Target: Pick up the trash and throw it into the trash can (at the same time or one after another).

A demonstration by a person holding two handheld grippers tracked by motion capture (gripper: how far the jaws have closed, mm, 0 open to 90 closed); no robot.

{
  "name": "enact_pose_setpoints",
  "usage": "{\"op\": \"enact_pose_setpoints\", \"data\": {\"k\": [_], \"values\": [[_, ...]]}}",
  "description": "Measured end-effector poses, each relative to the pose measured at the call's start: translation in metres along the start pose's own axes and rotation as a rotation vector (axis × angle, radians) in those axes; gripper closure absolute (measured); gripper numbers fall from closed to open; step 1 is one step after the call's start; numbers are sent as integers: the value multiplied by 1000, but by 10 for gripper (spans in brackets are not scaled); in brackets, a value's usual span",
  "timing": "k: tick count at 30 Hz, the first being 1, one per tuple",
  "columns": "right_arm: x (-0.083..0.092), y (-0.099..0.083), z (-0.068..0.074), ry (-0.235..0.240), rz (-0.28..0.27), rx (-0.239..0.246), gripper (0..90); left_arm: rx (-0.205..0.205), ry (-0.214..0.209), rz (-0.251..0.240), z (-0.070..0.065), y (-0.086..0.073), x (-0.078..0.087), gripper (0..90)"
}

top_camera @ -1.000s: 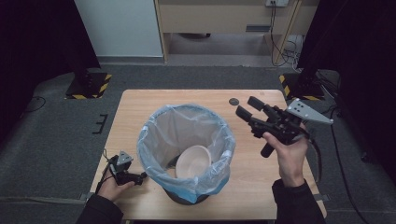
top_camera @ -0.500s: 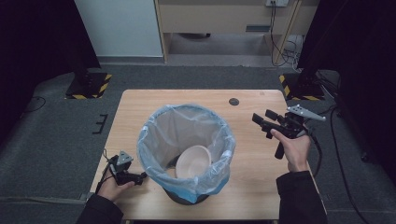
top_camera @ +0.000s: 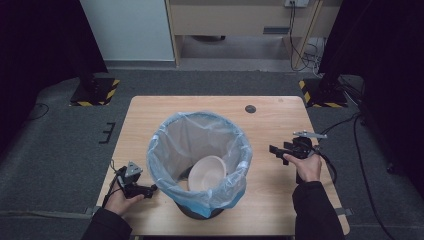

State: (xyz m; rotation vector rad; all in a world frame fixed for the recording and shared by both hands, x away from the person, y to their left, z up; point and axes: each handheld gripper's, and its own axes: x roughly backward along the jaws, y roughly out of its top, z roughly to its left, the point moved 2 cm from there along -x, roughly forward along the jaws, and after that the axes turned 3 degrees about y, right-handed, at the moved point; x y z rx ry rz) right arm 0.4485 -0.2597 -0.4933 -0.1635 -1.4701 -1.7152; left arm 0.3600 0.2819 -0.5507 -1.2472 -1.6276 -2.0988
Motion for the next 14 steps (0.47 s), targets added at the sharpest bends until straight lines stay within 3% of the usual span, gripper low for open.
{"op": "enact_pose_setpoints", "data": {"k": [3, 7, 14], "values": [[-4, -11, -8, -22, 67, 0, 258, 0, 0, 0, 0, 0, 0, 0], [-5, -16, -14, -65, 117, 36, 241, 0, 0, 0, 0, 0, 0, 0], [-7, -26, -23, -97, 214, 97, 197, 0, 0, 0, 0, 0, 0, 0]]}}
